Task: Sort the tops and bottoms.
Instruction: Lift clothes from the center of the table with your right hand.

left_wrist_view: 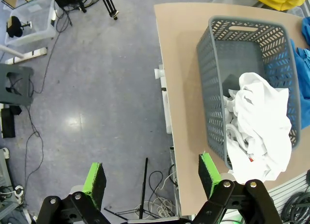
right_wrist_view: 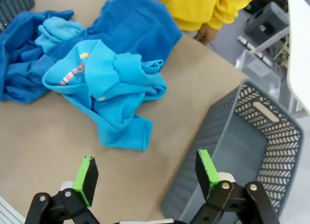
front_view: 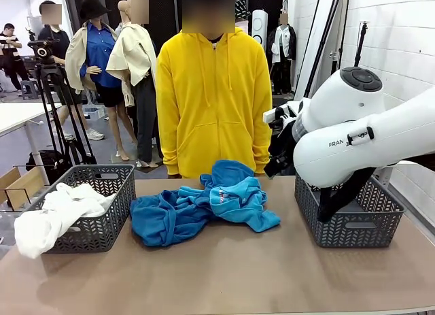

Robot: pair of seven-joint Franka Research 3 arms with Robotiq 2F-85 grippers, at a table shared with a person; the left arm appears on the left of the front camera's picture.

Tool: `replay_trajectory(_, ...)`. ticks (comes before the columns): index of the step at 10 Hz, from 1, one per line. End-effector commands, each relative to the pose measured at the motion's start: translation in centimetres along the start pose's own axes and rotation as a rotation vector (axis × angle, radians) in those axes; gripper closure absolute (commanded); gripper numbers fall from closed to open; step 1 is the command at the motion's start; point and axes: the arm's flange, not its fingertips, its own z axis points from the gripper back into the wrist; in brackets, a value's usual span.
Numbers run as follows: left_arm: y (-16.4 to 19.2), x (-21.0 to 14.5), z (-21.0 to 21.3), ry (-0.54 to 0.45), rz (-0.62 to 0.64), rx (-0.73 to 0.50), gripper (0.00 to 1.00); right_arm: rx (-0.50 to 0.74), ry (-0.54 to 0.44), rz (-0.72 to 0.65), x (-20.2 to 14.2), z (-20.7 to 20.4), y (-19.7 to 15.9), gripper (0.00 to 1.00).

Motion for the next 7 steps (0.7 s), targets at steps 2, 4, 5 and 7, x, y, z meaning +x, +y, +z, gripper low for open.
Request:
replay_trajectory(2, 0.2, -0.2, 0.2, 0.008, -0.013, 0.017, 0.00, -0.005, -0.024, 0.001, 0.7, 1.9, 0.1, 0.00)
replay_trajectory(4, 0.2, -0.2, 0.2, 0.008, -0.013, 0.017, 0.00, -0.005, -0.024, 0.001, 0.7, 1.9, 0.1, 0.00)
replay_trajectory(5, 0.2, -0.2, 0.2, 0.008, -0.013, 0.017, 0.00, -0.011, -0.032, 0.003, 0.7, 1.7, 0.0, 0.00)
replay_trajectory(7, 0.2, -0.2, 0.2, 0.008, -0.013, 0.017, 0.00, 0.117, 0.035, 0.048, 3.7, -4.2, -1.4, 0.00)
